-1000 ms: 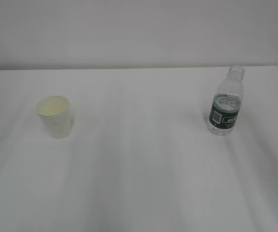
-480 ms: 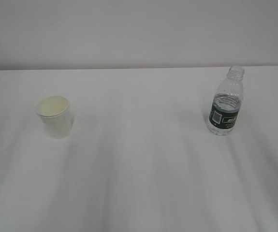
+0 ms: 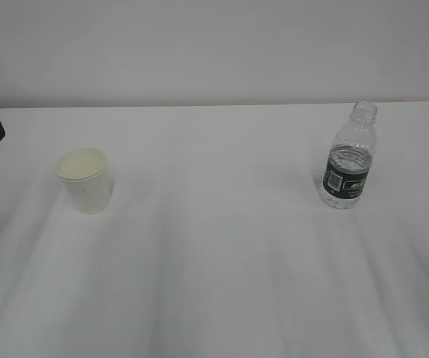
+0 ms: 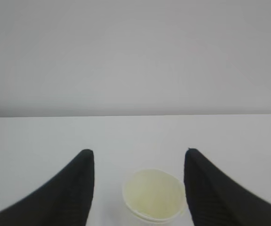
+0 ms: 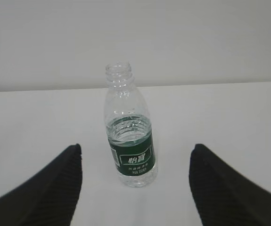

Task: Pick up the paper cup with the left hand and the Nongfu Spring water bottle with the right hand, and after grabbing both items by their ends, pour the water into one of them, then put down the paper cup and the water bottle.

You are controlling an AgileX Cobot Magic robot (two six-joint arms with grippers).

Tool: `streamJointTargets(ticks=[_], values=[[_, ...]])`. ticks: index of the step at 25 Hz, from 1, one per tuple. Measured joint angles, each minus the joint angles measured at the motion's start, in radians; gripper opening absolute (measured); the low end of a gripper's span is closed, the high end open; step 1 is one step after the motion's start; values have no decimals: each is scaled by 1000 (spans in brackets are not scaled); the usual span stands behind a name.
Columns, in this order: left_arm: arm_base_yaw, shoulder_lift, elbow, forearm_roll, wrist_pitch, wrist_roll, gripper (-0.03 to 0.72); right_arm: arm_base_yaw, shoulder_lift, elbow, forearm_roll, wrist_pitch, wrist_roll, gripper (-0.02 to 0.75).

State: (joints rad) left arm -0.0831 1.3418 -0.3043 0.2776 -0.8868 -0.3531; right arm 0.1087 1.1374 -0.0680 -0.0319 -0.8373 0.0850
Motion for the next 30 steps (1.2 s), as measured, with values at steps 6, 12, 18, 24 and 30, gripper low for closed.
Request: streamJointTargets(ticks=[6,12,18,24,30], values=[[0,72,71,56,-191,-5,431,0,201,27,-22,-219,17,539],[0,142,128,106,-246,-8,431,0,433,27,-81,-296,18,539],[0,188,133,115,-251,-7,431,0,557,22,-94,-297,18,539],[0,216,133,121,-251,9,431,0,565,-31,-95,-303,18,538],[0,223,133,121,-251,11,431,0,574,-137,-95,-303,13,603]])
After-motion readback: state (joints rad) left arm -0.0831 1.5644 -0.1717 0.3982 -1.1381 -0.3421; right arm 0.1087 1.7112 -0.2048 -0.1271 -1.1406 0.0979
